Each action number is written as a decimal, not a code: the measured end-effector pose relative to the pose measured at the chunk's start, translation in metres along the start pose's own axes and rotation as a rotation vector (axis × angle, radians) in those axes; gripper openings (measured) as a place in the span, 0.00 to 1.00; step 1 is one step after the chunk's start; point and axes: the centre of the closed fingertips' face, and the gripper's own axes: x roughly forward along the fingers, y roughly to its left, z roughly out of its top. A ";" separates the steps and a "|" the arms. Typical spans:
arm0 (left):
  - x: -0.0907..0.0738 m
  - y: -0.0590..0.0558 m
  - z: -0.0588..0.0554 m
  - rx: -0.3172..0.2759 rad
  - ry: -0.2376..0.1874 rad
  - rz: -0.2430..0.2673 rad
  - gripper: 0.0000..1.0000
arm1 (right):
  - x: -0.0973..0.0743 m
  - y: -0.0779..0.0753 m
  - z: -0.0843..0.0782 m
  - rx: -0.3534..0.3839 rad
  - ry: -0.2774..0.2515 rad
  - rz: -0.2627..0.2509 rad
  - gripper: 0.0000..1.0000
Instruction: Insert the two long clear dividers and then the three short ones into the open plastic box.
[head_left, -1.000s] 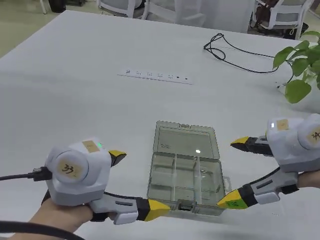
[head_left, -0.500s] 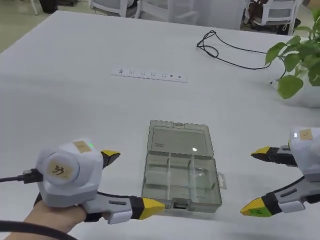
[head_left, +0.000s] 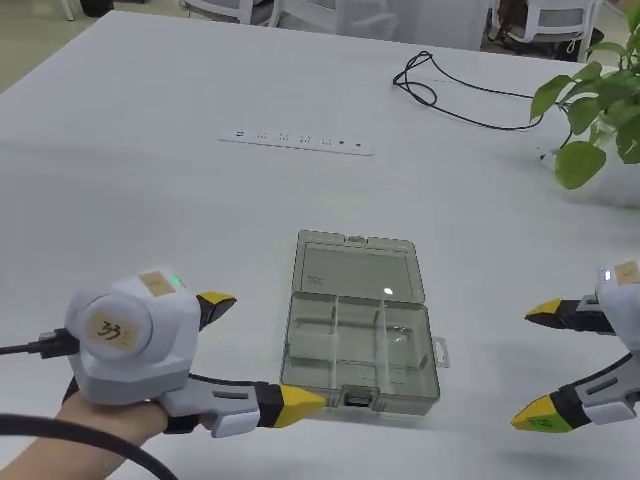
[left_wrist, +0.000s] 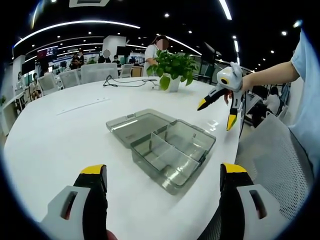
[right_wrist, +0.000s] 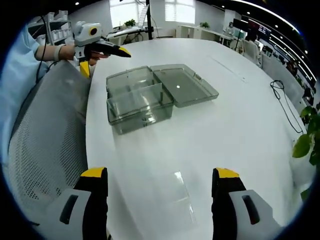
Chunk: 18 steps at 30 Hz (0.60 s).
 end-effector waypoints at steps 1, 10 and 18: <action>0.000 0.000 0.000 0.000 0.001 0.000 0.95 | 0.000 0.000 -0.002 -0.002 0.005 0.004 0.84; 0.000 -0.001 -0.001 -0.002 0.002 0.001 0.95 | 0.007 -0.007 -0.023 -0.058 0.103 0.014 0.70; 0.000 -0.001 -0.002 -0.001 0.005 0.001 0.95 | 0.012 -0.010 -0.039 -0.128 0.193 0.046 0.53</action>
